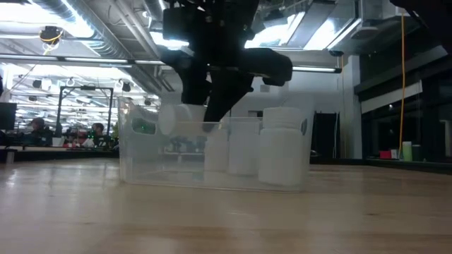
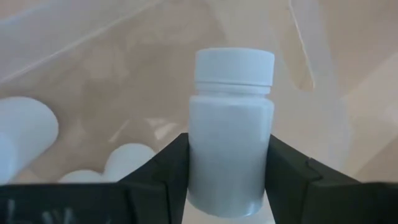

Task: Pick and place pill bottles into a basket
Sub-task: Adjust the white medicine bottle on the transparent bin

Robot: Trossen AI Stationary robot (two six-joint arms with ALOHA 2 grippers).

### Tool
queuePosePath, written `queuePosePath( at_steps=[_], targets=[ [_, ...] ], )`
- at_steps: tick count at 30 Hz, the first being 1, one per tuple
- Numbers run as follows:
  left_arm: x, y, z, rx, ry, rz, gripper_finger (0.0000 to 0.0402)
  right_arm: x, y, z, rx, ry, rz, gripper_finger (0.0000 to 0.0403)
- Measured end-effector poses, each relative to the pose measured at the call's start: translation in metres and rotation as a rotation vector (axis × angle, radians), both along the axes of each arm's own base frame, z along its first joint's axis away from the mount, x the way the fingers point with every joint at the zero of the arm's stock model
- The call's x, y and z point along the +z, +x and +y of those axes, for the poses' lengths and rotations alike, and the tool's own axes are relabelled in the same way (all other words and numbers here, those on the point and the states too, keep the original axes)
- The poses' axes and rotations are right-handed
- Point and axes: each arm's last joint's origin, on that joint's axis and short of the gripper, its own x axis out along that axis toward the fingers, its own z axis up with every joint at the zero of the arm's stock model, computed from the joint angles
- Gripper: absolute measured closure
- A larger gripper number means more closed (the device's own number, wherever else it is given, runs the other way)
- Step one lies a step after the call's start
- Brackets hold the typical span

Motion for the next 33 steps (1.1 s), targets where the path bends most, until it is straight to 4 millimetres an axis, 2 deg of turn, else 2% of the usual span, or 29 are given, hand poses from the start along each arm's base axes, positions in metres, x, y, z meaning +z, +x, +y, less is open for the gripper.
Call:
queuePosePath(
  at_steps=[7, 11, 16, 21, 28, 33],
  targets=[
    [0.000, 0.000, 0.000, -0.002, 0.007, 0.002, 0.0180, 0.000, -0.005, -0.001, -0.045, 0.004, 0.049, 0.0244],
    [0.000, 0.000, 0.000, -0.002, 0.008, 0.003, 0.0180, 0.013, -0.008, -0.004, -0.078, 0.019, 0.025, 0.0244],
    [0.000, 0.000, 0.000, -0.002, 0.007, 0.002, 0.0180, 0.042, -0.015, -0.018, -0.160, 0.052, -0.046, 0.0244],
    [0.001, -0.001, 0.000, -0.006, 0.024, 0.003, 0.0180, 0.073, -0.030, -0.039, -0.307, 0.091, -0.063, 0.0244],
    [0.011, -0.017, 0.003, 0.100, 0.117, -0.024, 0.0180, 0.118, -0.065, -0.076, -0.474, 0.110, -0.061, 0.0244],
    [0.018, -0.031, 0.004, 0.154, 0.096, -0.070, 0.0180, 0.165, -0.098, -0.100, -0.595, 0.107, -0.208, 0.0244]
  ],
)
